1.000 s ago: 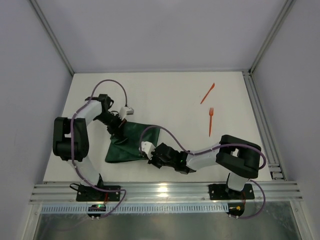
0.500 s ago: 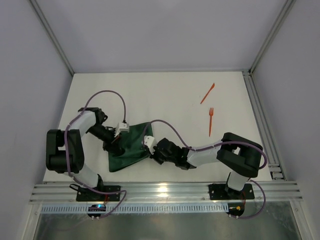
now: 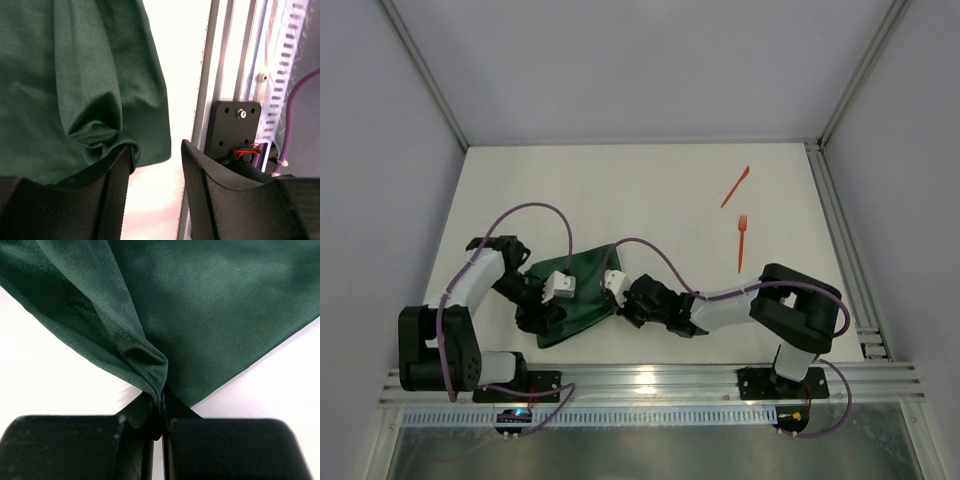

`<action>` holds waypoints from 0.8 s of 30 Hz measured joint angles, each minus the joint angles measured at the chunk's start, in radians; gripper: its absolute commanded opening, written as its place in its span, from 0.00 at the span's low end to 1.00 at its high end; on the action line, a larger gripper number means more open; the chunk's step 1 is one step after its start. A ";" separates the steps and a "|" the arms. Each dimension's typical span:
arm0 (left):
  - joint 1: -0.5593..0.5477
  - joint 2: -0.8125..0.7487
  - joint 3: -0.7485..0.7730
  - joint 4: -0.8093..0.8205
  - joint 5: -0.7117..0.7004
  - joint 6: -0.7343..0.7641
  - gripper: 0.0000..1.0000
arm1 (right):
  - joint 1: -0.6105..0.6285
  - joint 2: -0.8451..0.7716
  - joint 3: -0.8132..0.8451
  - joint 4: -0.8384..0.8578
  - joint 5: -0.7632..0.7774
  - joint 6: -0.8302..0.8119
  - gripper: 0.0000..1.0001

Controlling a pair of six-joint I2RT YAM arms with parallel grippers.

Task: Fold the napkin into a case and place the utensils inside
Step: Smooth out the lower triangle-folded napkin at the center of the board.

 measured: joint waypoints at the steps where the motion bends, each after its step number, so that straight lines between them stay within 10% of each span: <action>1: 0.000 -0.013 -0.004 -0.006 -0.013 0.003 0.51 | 0.000 0.000 0.000 0.000 0.000 0.000 0.04; 9: 0.000 -0.160 0.012 -0.026 -0.052 0.061 0.61 | 0.000 0.000 0.001 0.000 0.000 -0.009 0.04; 24: 0.000 -0.248 0.080 -0.027 -0.047 -0.053 0.52 | 0.000 0.007 0.004 0.008 0.002 -0.011 0.04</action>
